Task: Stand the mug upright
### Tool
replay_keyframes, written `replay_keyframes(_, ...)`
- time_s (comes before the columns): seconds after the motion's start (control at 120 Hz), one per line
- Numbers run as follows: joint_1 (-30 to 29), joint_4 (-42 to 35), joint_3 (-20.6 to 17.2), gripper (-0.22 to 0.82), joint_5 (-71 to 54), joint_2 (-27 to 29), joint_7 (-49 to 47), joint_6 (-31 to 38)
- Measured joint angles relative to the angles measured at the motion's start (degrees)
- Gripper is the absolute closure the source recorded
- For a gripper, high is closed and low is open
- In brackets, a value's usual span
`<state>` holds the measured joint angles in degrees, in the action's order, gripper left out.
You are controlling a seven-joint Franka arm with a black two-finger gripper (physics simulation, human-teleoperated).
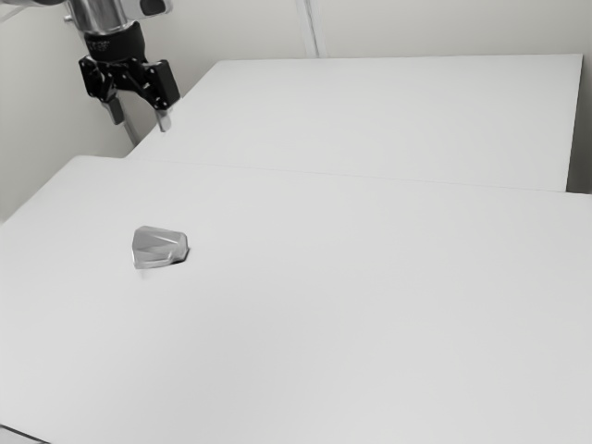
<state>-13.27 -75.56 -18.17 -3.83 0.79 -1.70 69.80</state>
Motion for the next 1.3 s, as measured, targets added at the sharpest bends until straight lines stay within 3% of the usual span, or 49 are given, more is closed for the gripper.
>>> replay_keyframes(0.067,0.14,-0.02,0.54,0.00,0.32,0.27,-0.17,2.23)
replay_keyframes(0.192,9.76,-2.84,10.29,0.00,1.74,-0.98,-0.11,5.55)
replay_keyframes(0.283,16.75,-4.85,20.22,0.00,6.86,-7.42,1.78,8.94)
replay_keyframes(0.342,11.38,-5.22,24.51,0.00,10.80,-11.70,3.95,11.45)
replay_keyframes(0.45,0.88,-4.41,27.43,0.00,18.07,-18.93,9.20,15.35)
replay_keyframes(0.567,-2.45,-1.51,31.33,0.00,26.59,-27.08,15.54,17.98)
replay_keyframes(0.742,-4.15,-1.46,38.33,0.00,39.44,-33.54,25.18,19.79)
replay_keyframes(0.992,-6.93,-6.45,42.05,0.00,57.05,-37.60,36.95,17.67)
replay_keyframes(1.3,-7.91,-14.27,44.06,0.00,68.60,-39.30,46.98,13.38)
